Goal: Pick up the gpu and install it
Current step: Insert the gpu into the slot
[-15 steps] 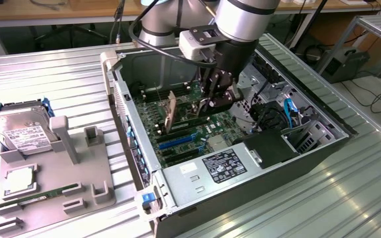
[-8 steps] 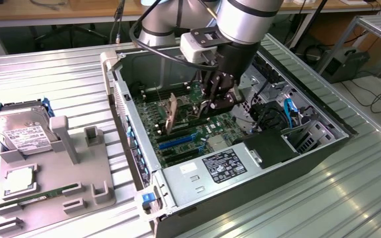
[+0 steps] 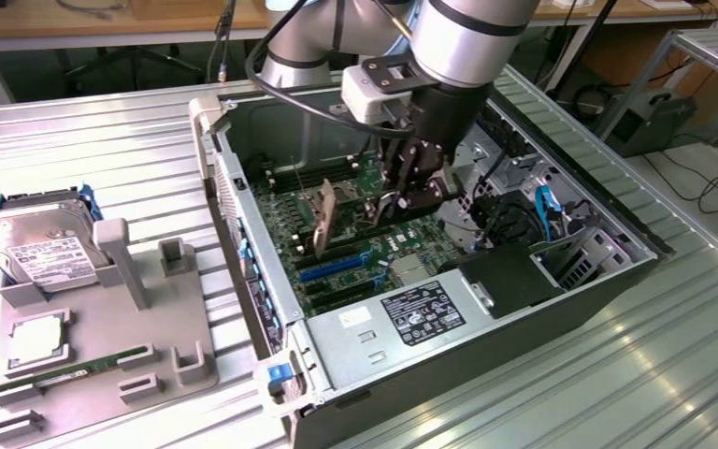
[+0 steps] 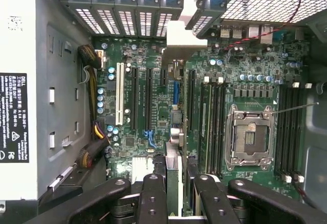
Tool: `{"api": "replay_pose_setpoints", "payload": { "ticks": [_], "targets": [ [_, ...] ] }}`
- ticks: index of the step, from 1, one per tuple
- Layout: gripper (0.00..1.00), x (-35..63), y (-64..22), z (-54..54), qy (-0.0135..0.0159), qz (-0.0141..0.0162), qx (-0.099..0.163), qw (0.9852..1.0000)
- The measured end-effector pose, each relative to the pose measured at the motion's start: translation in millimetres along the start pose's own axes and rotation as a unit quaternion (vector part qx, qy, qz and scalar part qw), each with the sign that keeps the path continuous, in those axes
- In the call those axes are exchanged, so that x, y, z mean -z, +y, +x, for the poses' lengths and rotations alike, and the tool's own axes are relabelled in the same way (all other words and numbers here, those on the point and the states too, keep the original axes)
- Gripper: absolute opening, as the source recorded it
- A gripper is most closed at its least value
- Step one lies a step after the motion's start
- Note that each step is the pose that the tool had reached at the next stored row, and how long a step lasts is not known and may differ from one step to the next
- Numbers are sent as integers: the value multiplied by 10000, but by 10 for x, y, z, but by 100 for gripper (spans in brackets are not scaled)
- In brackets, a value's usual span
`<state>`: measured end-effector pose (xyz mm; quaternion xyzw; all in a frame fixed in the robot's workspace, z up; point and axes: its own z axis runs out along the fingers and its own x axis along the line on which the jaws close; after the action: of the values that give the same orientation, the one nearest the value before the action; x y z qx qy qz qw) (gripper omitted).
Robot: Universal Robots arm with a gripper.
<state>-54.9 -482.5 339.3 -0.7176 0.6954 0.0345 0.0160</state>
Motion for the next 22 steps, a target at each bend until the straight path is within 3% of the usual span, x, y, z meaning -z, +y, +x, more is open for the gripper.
{"api": "replay_pose_setpoints", "payload": {
  "ticks": [22],
  "targets": [
    [26,-12,3,118,0,0,0,10000]
  ]
}}
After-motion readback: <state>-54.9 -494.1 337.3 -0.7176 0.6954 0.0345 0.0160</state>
